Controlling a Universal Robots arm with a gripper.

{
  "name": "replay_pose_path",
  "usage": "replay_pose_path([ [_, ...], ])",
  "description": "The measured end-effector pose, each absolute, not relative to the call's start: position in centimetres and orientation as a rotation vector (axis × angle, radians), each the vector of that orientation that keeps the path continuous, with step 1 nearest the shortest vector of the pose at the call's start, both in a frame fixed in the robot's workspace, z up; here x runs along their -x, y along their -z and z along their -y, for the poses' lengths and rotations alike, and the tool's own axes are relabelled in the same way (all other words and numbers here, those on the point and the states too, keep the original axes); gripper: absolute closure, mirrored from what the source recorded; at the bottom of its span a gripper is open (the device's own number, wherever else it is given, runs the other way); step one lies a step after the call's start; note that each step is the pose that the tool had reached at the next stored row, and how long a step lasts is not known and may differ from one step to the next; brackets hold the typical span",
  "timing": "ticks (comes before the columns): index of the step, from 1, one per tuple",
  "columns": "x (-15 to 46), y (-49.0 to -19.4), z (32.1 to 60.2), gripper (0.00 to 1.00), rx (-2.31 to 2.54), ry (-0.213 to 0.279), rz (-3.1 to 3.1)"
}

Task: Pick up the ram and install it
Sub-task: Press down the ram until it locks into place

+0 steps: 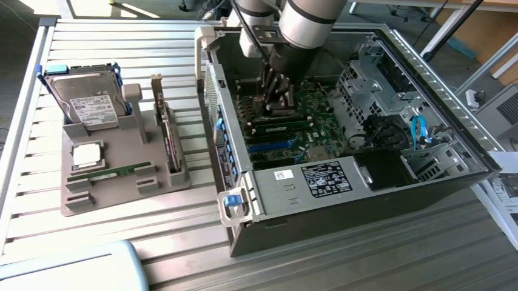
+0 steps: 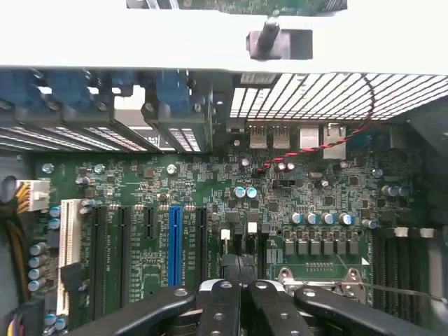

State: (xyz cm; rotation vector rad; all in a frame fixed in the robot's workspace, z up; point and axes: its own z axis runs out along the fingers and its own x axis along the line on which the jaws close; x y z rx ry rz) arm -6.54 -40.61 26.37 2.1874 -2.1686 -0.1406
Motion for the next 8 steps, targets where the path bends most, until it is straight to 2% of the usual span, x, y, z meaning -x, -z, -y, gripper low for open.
replay_pose_path([
  [8,2.7,-26.2,40.6,0.87,-2.185,0.146,2.166],
])
